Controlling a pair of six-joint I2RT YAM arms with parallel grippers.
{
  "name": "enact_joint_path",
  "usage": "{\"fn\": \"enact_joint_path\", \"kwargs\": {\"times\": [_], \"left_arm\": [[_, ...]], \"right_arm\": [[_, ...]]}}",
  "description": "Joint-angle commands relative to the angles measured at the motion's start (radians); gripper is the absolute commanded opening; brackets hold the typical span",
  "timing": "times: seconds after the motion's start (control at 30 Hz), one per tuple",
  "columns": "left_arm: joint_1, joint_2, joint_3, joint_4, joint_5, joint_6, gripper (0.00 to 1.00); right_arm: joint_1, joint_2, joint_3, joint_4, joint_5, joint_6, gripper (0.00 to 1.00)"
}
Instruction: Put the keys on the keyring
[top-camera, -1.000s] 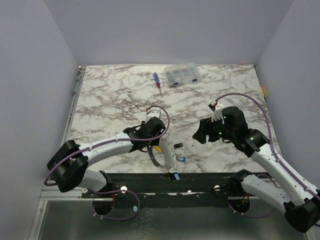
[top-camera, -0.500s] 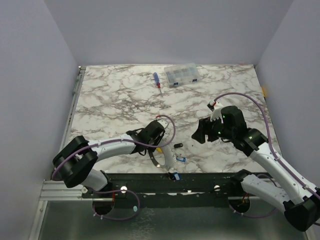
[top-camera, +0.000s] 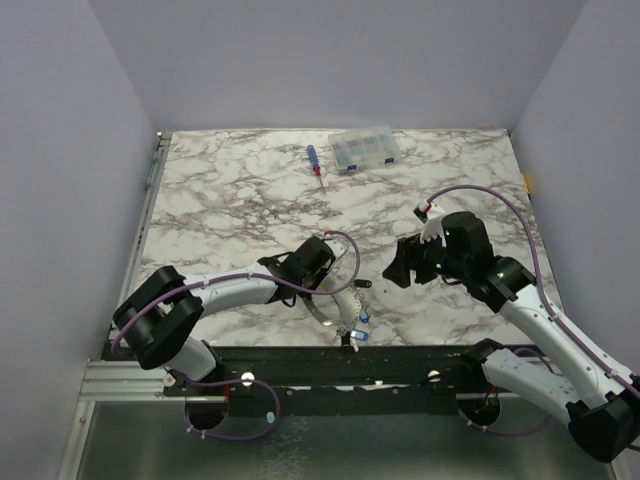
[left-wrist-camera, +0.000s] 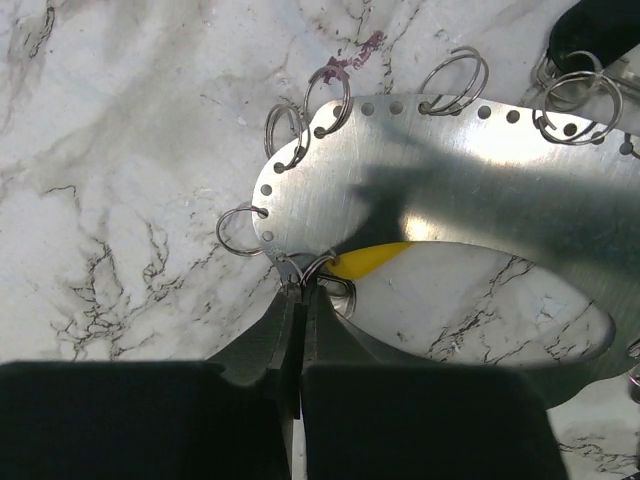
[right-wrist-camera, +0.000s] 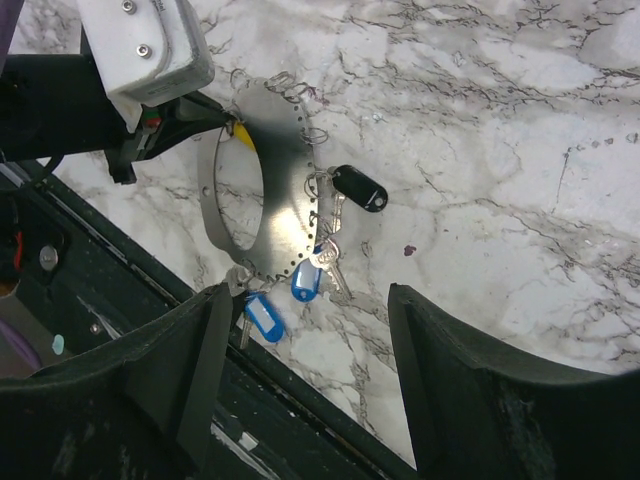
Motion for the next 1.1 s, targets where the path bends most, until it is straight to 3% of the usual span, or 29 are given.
{"fn": "enact_joint_path", "kwargs": {"times": [0.0, 0.17, 0.37, 0.57, 0.67, 0.8, 1.07], "left_arm": [[0.004, 0.007, 0.034, 0.004, 0.115, 0.019, 0.0], [0.004, -0.069, 0.068, -0.002, 0.266, -0.042, 0.0], [0.004, -0.204, 0.06, -0.002, 0.426, -0.027, 0.0], [0.005, -0.283, 0.064, -0.01, 0.495, -0.052, 0.0], [0.004, -0.3, 0.073, -0.01, 0.504, -0.066, 0.0], [0.004, -0.318, 0.081, -0.002, 0.522, -0.075, 0.0], [0.004, -0.375, 0.061, 0.048, 0.545, -0.072, 0.0]], "right_arm": [[0.005, 0.008, 0.003, 0.026, -0.028, -0.015, 0.72], [0.006, 0.005, 0.005, 0.058, -0.085, -0.016, 0.72], [0.005, -0.025, -0.026, 0.187, -0.281, 0.015, 0.71], [0.005, -0.085, -0.069, 0.325, -0.434, 0.048, 0.62], [0.006, -0.086, -0.081, 0.347, -0.493, 0.048, 0.54], [0.005, -0.071, -0.104, 0.374, -0.543, 0.056, 0.5], [0.005, -0.048, -0.158, 0.431, -0.492, 0.07, 0.52]]}}
